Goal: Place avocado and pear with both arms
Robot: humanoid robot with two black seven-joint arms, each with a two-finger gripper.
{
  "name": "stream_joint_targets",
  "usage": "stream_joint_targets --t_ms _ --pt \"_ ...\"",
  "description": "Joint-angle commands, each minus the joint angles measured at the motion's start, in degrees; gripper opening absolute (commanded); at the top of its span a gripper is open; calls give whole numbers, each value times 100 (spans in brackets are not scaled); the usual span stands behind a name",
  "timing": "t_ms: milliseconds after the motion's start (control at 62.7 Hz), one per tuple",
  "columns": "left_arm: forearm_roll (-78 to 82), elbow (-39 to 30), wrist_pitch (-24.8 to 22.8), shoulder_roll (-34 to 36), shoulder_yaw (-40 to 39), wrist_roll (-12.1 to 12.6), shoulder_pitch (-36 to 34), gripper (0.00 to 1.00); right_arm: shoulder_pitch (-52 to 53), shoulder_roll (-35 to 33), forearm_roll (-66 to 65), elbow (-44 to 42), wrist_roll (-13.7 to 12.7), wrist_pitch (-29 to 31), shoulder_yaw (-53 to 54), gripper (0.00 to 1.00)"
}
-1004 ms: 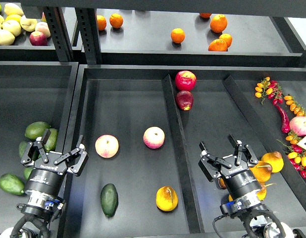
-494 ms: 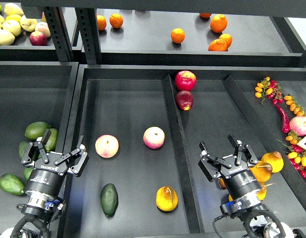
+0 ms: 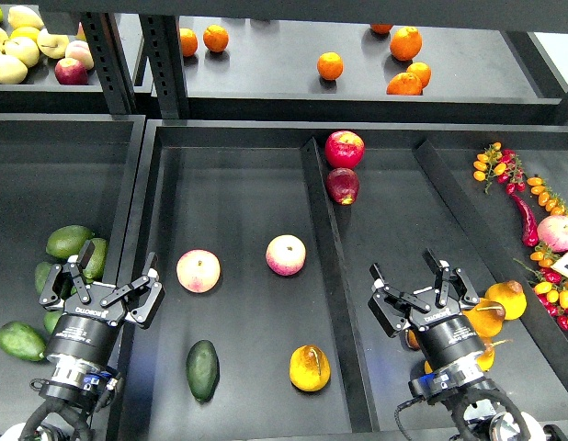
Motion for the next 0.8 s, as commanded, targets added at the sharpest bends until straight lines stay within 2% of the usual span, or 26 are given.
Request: stream_joint_targets --t_ms 0,606,685,781 --pt "8 0 0 0 8 0 0 100 -2 -3 0 1 0 0 0 100" --pt "237 0 0 0 26 27 -35 100 -2 -3 0 1 0 -9 0 100" --pt "412 0 0 0 35 114 -62 100 24 6 0 1 0 -17 0 100" --pt "746 0 0 167 87 404 -158 100 50 6 -9 1 0 -26 0 100"
